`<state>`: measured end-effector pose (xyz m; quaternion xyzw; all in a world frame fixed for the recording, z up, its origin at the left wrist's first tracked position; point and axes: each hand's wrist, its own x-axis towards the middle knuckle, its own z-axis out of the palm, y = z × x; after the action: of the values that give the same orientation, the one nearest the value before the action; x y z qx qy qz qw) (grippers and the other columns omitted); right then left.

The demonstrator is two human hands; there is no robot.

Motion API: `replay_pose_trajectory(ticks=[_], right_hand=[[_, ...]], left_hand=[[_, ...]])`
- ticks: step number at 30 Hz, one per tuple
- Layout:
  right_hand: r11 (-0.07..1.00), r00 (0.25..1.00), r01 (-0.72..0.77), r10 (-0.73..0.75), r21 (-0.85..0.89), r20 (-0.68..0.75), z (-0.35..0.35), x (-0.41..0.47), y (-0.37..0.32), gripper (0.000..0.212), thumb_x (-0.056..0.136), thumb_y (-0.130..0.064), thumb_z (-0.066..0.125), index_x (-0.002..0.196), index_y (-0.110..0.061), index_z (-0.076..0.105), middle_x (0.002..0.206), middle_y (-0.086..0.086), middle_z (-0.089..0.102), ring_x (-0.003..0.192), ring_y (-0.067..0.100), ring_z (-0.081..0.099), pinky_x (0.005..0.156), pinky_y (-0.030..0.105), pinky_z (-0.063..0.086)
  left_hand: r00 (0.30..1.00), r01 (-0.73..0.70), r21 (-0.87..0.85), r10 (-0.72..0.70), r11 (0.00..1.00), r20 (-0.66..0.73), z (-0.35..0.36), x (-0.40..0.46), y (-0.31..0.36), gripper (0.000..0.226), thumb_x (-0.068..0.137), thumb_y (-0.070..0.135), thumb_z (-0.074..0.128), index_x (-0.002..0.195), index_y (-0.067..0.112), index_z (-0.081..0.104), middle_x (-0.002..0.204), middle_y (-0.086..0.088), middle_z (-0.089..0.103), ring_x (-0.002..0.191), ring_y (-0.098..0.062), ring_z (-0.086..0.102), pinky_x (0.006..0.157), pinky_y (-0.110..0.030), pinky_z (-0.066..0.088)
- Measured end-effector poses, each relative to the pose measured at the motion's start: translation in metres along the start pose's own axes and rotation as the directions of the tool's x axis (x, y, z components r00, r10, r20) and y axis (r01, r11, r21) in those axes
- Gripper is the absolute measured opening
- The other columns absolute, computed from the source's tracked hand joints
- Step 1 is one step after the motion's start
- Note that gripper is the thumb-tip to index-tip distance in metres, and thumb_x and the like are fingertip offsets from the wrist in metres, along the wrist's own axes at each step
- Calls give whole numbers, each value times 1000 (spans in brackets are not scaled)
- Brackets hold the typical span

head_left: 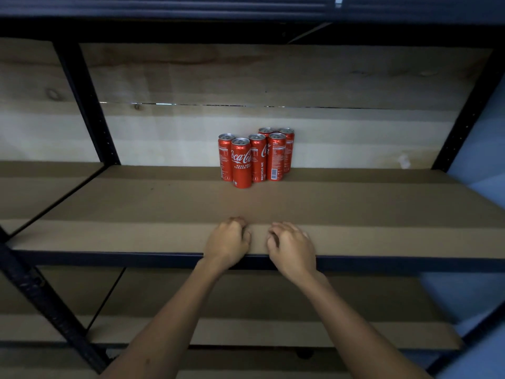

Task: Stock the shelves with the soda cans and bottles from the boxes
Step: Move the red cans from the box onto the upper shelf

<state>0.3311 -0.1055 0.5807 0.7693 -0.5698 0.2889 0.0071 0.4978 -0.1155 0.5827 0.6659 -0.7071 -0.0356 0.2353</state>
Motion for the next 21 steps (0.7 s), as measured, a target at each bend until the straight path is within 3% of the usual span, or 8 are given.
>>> replay_pose_trajectory(ticks=[3, 6, 8, 10, 14, 17, 19, 21], right_hand=[[994, 984, 76, -62, 81, -169, 5, -38, 5, 34, 90, -25, 45, 103, -14, 75, 112, 0, 72, 113, 19, 64, 95, 32, 44], [975, 970, 169, -139, 146, -197, 13, -78, 16, 38, 92, -17, 49, 125, -9, 65, 137, 4, 59, 135, 19, 47, 116, 37, 28], [974, 972, 177, -150, 145, -180, 21, -102, 23, 44, 89, -9, 54, 133, -8, 59, 148, 5, 48, 144, 18, 35, 119, 39, 25], [977, 981, 158, -138, 146, -139, 30, -124, 29, 47, 87, -8, 57, 134, -9, 58, 148, 6, 48, 143, 19, 35, 114, 40, 32], [993, 992, 40, -53, 112, 113, 54, -151, 42, 50, 86, -7, 67, 134, -16, 57, 131, 0, 61, 123, 16, 55, 105, 35, 46], [992, 936, -86, 47, 97, 348, 73, -162, 53, 47, 98, -17, 51, 144, -20, 47, 142, -8, 52, 130, 8, 45, 110, 19, 32], [984, 892, -157, 103, 86, 441, 90, -171, 65, 46, 99, -20, 46, 145, -20, 45, 144, -6, 50, 130, 10, 44, 109, 19, 32], [972, 828, -225, 158, 61, 539, 112, -186, 77, 47, 98, -19, 48, 144, -18, 47, 143, -2, 51, 132, 13, 45, 110, 22, 34]], left_hand=[[965, -159, 45, 165, 986, -206, 6, -43, 5, 37, 93, 28, 37, 101, 11, 69, 106, -5, 70, 101, -26, 64, 84, -36, 51], [912, -264, 166, 302, 950, -278, 21, -88, 2, 44, 93, 24, 43, 130, 6, 58, 136, -9, 57, 131, -24, 50, 109, -41, 37], [915, -291, 242, 343, 926, -213, 33, -110, -5, 60, 88, 20, 47, 145, 3, 40, 154, -13, 36, 146, -27, 28, 115, -48, 25], [925, -313, 281, 358, 907, -126, 47, -123, -15, 73, 78, 14, 55, 147, 4, 33, 158, -18, 24, 149, -31, 16, 114, -50, 23], [905, -421, 208, 394, 883, 159, 87, -148, -34, 80, 60, 16, 77, 135, 12, 51, 147, -14, 45, 137, -27, 43, 108, -46, 42], [916, -305, 94, 264, 948, 302, 119, -164, -48, 65, 72, 20, 69, 135, 18, 53, 143, -4, 50, 131, -20, 50, 105, -33, 44], [905, -181, 71, 138, 981, 402, 141, -169, -59, 54, 87, 18, 50, 141, 17, 46, 149, -4, 41, 137, -23, 41, 111, -33, 37], [872, -71, 47, 39, 996, 488, 167, -173, -68, 49, 89, 22, 43, 137, 17, 49, 144, -4, 45, 130, -23, 47, 107, -32, 40]])
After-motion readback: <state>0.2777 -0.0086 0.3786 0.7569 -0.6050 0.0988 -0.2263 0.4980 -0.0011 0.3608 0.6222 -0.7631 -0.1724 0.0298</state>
